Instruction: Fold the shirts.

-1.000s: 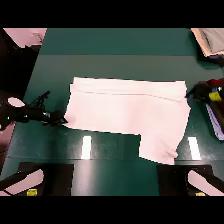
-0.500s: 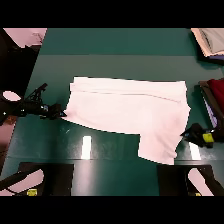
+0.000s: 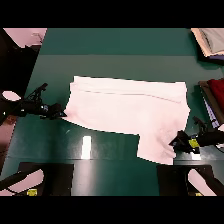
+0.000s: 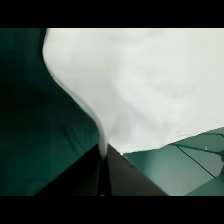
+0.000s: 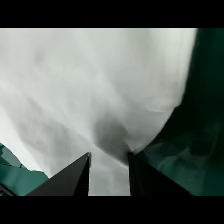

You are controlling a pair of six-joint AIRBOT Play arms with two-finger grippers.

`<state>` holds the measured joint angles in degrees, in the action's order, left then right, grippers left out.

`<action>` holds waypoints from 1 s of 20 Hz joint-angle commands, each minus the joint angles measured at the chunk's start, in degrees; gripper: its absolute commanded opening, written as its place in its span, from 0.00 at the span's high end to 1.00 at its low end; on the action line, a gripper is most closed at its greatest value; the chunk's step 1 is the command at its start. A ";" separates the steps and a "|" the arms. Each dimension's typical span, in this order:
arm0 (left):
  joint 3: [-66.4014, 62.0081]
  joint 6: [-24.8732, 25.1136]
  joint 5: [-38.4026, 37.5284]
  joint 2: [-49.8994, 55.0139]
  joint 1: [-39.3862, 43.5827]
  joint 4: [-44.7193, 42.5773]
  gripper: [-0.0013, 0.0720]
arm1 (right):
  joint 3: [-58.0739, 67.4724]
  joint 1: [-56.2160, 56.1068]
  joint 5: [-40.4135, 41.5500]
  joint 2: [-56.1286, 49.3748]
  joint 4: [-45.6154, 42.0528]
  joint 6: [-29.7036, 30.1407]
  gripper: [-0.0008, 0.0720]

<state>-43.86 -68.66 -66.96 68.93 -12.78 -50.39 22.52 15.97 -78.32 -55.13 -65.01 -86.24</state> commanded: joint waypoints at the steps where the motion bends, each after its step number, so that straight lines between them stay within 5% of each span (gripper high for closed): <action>1: -0.07 0.11 -0.07 -0.07 0.00 0.00 0.95 | -0.35 -2.69 4.02 1.22 -4.17 -2.62 0.67; 2: -0.07 0.11 -0.11 -0.07 0.00 0.00 0.95 | -0.33 -2.60 4.44 2.67 -4.15 -2.54 0.87; 3: -0.07 0.11 -0.11 -0.07 0.00 0.00 0.95 | -0.28 -2.58 4.44 4.15 -4.15 -2.47 0.96; 8: -1.29 0.07 -3.69 -2.29 0.00 -0.68 0.96 | 7.69 -2.58 -1.81 12.92 -9.46 -2.21 0.96; 15: 6.78 -5.11 -12.07 -23.04 0.39 -7.85 0.96 | 17.73 -2.64 -6.91 22.43 -14.43 -1.57 0.96; 20: 7.69 -9.29 -7.82 -25.62 12.17 -7.69 0.96 | 17.86 -2.64 -3.87 21.90 -12.79 -0.70 0.96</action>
<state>-36.67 -75.31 -77.82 45.15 -6.17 -57.58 39.70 13.37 -83.85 -33.12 -78.83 -87.74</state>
